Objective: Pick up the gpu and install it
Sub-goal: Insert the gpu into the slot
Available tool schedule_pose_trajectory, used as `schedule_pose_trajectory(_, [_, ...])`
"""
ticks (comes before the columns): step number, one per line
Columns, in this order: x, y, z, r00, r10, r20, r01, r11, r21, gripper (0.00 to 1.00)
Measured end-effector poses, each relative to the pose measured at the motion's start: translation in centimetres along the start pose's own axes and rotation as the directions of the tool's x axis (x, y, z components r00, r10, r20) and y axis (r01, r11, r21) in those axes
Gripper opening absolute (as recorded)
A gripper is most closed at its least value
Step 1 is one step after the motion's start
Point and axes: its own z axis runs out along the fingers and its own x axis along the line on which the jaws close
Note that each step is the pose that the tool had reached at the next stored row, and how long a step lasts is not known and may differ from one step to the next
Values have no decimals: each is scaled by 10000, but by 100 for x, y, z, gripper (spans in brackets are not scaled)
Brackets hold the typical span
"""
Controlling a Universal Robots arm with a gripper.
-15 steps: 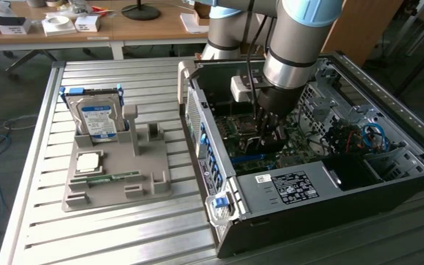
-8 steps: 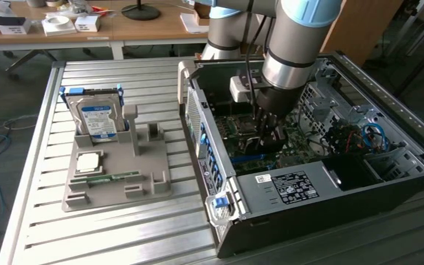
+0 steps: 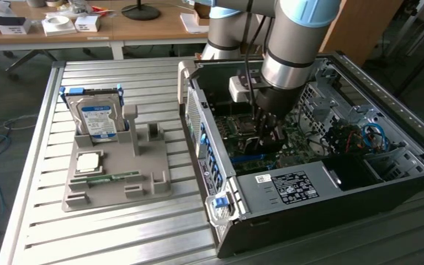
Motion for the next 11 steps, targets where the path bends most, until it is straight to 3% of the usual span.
schedule_pose_trajectory(11, [2, 15, 1, 10000, 0, 1, 0, 10000, 0, 26])
